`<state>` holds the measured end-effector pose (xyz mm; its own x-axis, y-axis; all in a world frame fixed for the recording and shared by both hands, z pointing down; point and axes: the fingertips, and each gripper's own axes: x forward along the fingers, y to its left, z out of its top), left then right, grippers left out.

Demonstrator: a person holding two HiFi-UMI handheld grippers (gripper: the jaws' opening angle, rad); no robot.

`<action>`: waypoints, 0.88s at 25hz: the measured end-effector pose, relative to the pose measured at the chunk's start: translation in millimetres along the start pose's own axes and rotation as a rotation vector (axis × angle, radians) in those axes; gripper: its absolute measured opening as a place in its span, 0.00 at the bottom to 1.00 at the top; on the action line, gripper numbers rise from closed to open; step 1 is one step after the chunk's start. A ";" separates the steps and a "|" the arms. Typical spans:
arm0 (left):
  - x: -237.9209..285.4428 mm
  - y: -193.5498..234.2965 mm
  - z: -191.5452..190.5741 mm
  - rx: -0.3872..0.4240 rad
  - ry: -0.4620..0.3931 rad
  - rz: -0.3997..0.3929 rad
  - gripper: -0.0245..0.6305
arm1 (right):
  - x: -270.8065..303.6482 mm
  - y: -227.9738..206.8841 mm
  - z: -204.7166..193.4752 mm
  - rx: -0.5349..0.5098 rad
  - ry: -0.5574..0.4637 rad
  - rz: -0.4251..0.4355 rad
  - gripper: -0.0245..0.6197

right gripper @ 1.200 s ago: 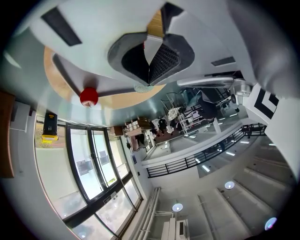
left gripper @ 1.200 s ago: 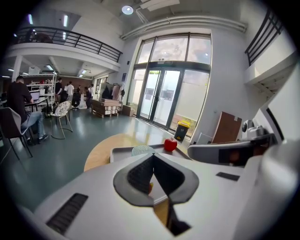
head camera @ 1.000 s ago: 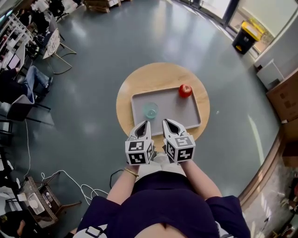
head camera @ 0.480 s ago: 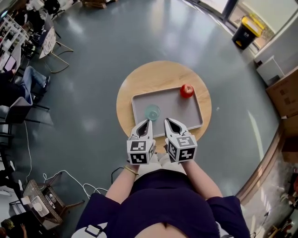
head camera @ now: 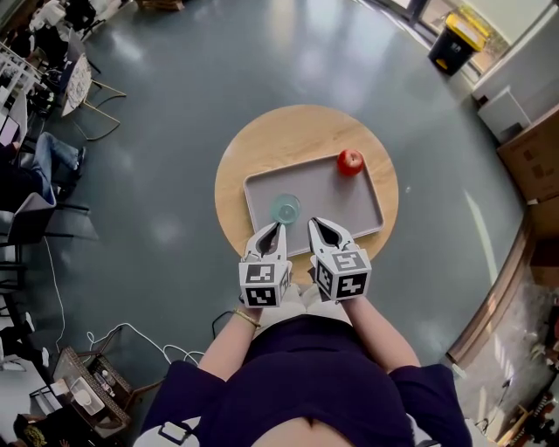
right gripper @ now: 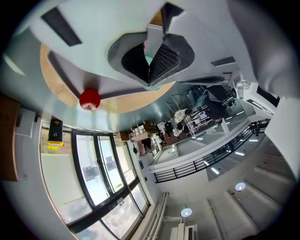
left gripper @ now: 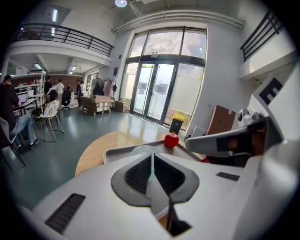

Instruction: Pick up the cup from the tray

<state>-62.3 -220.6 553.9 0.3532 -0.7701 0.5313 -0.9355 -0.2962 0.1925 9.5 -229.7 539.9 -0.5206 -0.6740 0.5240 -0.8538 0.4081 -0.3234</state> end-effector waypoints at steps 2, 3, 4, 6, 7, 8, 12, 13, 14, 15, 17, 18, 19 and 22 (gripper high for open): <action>3.0 0.8 -10.9 0.021 0.035 -0.025 0.15 | 2.1 -2.1 -2.4 0.008 0.006 -0.008 0.05; 4.8 1.8 -17.6 0.026 0.057 -0.034 0.25 | 2.8 -3.3 -3.1 0.011 0.008 -0.012 0.05; 6.9 3.4 -24.4 0.029 0.078 -0.039 0.32 | 3.5 -4.6 -3.6 0.013 0.011 -0.016 0.05; 13.4 7.1 -37.0 0.037 0.108 -0.043 0.42 | 4.7 -8.3 -4.1 0.017 0.016 -0.024 0.05; 18.0 8.3 -42.0 0.044 0.118 -0.048 0.47 | 5.2 -10.5 -4.0 0.021 0.018 -0.028 0.05; 23.2 9.1 -45.8 0.049 0.122 -0.054 0.51 | 5.5 -12.8 -3.8 0.026 0.018 -0.034 0.05; 49.0 12.7 -50.6 0.076 0.115 -0.061 0.63 | 5.6 -20.9 -3.9 0.036 0.021 -0.057 0.05; 56.4 13.3 -50.7 0.084 0.119 -0.061 0.65 | 5.6 -22.8 -4.0 0.039 0.022 -0.062 0.05; 64.2 13.5 -51.2 0.091 0.127 -0.061 0.66 | 5.5 -24.9 -4.1 0.043 0.023 -0.067 0.05; 72.0 13.7 -51.8 0.098 0.136 -0.061 0.67 | 5.4 -27.1 -4.4 0.047 0.025 -0.071 0.05; 86.7 14.6 -50.0 0.111 0.142 -0.055 0.68 | 5.5 -31.0 -4.9 0.052 0.028 -0.079 0.05; 92.9 15.1 -48.6 0.115 0.141 -0.052 0.68 | 5.7 -32.5 -5.2 0.053 0.030 -0.082 0.05; 98.2 15.3 -47.7 0.119 0.141 -0.050 0.69 | 5.8 -33.7 -5.5 0.054 0.033 -0.085 0.05; 109.8 13.2 -49.6 0.133 0.162 -0.052 0.69 | 5.6 -37.7 -5.7 0.061 0.041 -0.092 0.05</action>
<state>-36.2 -281.1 655.8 0.3846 -0.6542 0.6513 -0.9029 -0.4133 0.1180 38.7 -245.3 559.5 -0.4409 -0.6809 0.5848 -0.8967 0.3068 -0.3190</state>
